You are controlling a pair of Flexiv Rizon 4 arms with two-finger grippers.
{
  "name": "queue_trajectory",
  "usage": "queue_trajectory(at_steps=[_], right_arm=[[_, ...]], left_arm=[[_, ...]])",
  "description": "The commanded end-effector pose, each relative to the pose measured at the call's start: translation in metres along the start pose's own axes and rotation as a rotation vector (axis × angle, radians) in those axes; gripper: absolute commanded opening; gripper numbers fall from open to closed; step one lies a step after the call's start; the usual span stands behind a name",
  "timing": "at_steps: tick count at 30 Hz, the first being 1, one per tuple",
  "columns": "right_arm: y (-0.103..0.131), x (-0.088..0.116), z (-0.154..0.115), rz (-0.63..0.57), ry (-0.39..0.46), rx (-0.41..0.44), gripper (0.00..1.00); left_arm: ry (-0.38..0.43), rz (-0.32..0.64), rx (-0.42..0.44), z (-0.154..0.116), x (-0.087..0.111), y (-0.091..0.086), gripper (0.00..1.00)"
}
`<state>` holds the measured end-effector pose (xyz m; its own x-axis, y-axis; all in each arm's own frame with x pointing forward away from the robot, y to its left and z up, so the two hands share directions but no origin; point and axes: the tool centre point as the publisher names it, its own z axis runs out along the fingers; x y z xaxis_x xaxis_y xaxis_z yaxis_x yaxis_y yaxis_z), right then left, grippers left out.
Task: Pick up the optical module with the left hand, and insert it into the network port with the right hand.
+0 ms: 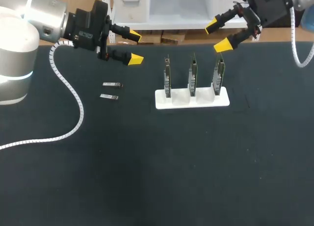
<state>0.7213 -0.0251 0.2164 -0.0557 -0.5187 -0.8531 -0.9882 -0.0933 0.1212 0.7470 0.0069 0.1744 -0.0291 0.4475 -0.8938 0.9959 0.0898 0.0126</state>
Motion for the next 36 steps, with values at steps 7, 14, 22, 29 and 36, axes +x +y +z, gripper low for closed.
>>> queue_trajectory(at_steps=[7, 14, 22, 29, 36], right_arm=[[0.001, -0.001, 0.007, 0.0, 0.026, -0.009, 1.0], [0.003, -0.005, 0.009, -0.013, 0.022, -0.024, 1.0], [0.001, -0.003, 0.009, -0.014, 0.03, -0.035, 1.0], [-0.005, -0.005, 0.0, -0.03, 0.049, -0.023, 1.0], [-0.009, 0.0, -0.006, -0.031, 0.07, -0.025, 1.0]], left_arm=[[0.005, -0.003, -0.002, 0.001, -0.001, 0.0, 1.0], [0.005, -0.003, -0.002, 0.001, -0.001, 0.0, 1.0], [0.005, -0.003, -0.002, 0.001, -0.001, 0.0, 1.0], [0.005, -0.003, -0.002, 0.001, -0.001, 0.0, 1.0], [0.005, -0.003, -0.002, 0.001, -0.001, 0.0, 1.0]])
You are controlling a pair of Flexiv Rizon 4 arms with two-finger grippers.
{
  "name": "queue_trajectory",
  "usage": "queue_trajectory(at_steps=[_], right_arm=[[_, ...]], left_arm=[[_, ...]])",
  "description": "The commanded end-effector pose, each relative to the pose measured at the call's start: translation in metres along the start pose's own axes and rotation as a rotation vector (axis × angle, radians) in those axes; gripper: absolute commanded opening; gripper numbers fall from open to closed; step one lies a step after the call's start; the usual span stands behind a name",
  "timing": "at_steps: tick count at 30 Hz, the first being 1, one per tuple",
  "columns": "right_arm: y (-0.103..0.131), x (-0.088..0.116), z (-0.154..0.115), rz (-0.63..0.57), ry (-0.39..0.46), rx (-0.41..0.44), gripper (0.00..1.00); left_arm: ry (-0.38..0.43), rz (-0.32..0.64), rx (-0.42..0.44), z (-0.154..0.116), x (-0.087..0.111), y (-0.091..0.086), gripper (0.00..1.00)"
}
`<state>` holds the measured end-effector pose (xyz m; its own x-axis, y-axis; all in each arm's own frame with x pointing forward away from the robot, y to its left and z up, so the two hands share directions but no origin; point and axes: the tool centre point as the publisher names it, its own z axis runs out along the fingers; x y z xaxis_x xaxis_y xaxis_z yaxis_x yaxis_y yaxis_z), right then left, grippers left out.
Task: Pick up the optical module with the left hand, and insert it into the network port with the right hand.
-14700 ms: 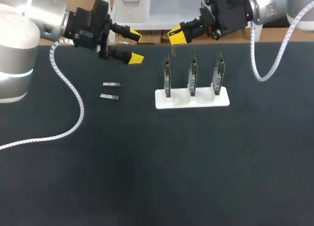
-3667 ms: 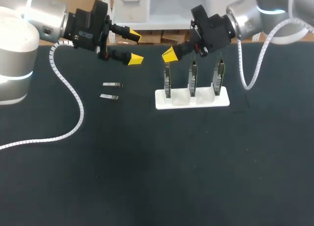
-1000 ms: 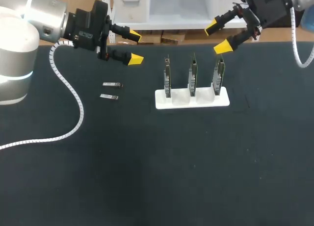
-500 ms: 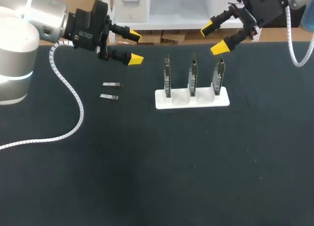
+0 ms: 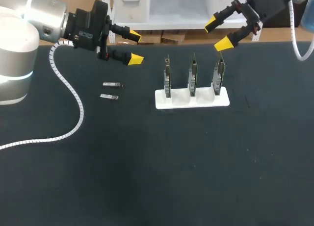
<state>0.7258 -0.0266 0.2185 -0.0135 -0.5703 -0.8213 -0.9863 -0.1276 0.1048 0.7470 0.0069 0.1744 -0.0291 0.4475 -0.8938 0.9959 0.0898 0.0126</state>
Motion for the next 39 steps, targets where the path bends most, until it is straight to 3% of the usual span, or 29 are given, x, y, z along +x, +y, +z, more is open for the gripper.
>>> queue_trajectory(at_steps=[1, 11, 34, 39], right_arm=[[-0.005, 0.003, -0.004, 0.006, 0.005, -0.002, 1.0], [-0.011, 0.012, -0.01, 0.026, 0.0, 0.016, 1.0], [-0.01, 0.01, -0.012, 0.031, -0.025, 0.001, 1.0], [-0.01, 0.01, -0.012, 0.031, -0.025, 0.001, 1.0]], left_arm=[[0.005, -0.003, -0.002, 0.001, -0.001, 0.0, 1.0], [0.005, -0.003, -0.002, 0.001, -0.001, 0.0, 1.0], [0.005, -0.003, -0.002, 0.001, -0.001, 0.0, 1.0], [0.111, -0.003, 0.029, -0.016, 0.001, -0.016, 1.0]])
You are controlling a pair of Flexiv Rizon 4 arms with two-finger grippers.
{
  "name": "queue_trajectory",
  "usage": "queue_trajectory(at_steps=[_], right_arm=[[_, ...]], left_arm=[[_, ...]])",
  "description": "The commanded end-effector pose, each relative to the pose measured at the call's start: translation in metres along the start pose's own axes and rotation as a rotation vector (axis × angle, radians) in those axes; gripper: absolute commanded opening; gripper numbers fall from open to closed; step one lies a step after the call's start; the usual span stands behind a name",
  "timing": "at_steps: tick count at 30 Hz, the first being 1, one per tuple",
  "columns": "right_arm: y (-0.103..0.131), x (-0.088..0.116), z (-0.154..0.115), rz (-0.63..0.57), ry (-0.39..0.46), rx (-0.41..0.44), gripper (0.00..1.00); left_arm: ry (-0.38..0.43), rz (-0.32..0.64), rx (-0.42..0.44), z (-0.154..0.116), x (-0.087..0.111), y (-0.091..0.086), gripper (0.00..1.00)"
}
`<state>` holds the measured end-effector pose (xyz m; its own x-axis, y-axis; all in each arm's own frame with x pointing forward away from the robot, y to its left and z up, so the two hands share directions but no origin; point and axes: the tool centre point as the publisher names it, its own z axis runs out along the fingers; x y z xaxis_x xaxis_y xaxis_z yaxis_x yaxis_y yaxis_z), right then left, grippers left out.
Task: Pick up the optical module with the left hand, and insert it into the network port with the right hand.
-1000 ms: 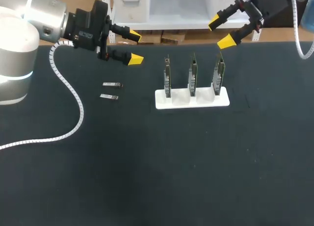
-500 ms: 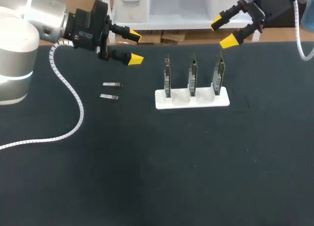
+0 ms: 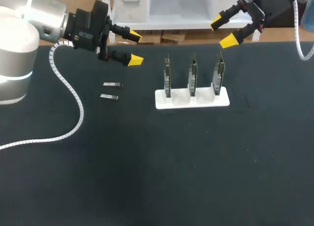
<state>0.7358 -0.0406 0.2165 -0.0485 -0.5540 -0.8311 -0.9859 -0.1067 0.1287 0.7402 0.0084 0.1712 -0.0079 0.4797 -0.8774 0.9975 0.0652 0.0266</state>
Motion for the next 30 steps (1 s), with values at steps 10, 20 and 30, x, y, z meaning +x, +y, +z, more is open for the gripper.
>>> queue_trajectory(at_steps=[10, 20, 30], right_arm=[[-0.002, 0.0, 0.0, 0.0, -0.001, -0.003, 1.0], [-0.002, 0.0, 0.0, 0.0, -0.001, -0.003, 1.0], [-0.002, 0.0, 0.0, 0.0, -0.001, -0.003, 1.0]], left_arm=[[0.233, -0.137, 0.075, -0.042, 0.037, -0.051, 1.0], [0.239, -0.128, 0.089, -0.053, 0.066, -0.07, 1.0], [0.196, -0.139, 0.054, -0.057, 0.072, -0.071, 1.0]])
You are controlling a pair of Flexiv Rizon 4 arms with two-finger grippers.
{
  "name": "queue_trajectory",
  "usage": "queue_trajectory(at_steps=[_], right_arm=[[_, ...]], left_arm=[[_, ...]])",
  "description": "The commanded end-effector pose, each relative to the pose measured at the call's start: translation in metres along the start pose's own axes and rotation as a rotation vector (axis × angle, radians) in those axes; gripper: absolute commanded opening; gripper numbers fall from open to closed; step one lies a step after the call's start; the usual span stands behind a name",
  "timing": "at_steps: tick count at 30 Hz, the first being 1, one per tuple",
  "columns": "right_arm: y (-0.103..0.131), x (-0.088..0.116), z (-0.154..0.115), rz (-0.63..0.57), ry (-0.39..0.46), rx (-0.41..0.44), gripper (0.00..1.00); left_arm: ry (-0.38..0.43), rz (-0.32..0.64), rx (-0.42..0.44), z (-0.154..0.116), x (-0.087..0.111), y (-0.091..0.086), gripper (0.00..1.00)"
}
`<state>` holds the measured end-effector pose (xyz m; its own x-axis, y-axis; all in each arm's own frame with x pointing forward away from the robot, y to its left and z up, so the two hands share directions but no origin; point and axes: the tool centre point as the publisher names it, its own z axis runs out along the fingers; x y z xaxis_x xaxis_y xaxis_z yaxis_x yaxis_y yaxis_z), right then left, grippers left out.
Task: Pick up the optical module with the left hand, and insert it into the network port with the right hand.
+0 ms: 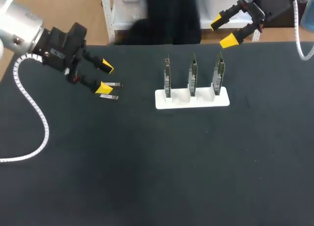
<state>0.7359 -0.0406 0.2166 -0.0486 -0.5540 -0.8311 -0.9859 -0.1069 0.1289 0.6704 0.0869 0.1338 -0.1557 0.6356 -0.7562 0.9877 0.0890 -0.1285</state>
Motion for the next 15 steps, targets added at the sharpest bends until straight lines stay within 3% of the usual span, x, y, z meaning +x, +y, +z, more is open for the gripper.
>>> queue_trajectory(at_steps=[1, 10, 15], right_arm=[[-0.002, 0.0, 0.0, 0.0, -0.001, -0.003, 1.0], [-0.002, 0.0, 0.0, 0.0, -0.001, -0.003, 1.0], [-0.002, 0.0, 0.0, 0.0, -0.001, -0.003, 1.0]], left_arm=[[-0.007, 0.002, -0.014, -0.001, 0.002, -0.005, 1.0], [-0.007, 0.002, -0.014, -0.001, 0.002, -0.005, 1.0], [0.075, -0.028, 0.001, -0.014, 0.027, 0.001, 1.0]])
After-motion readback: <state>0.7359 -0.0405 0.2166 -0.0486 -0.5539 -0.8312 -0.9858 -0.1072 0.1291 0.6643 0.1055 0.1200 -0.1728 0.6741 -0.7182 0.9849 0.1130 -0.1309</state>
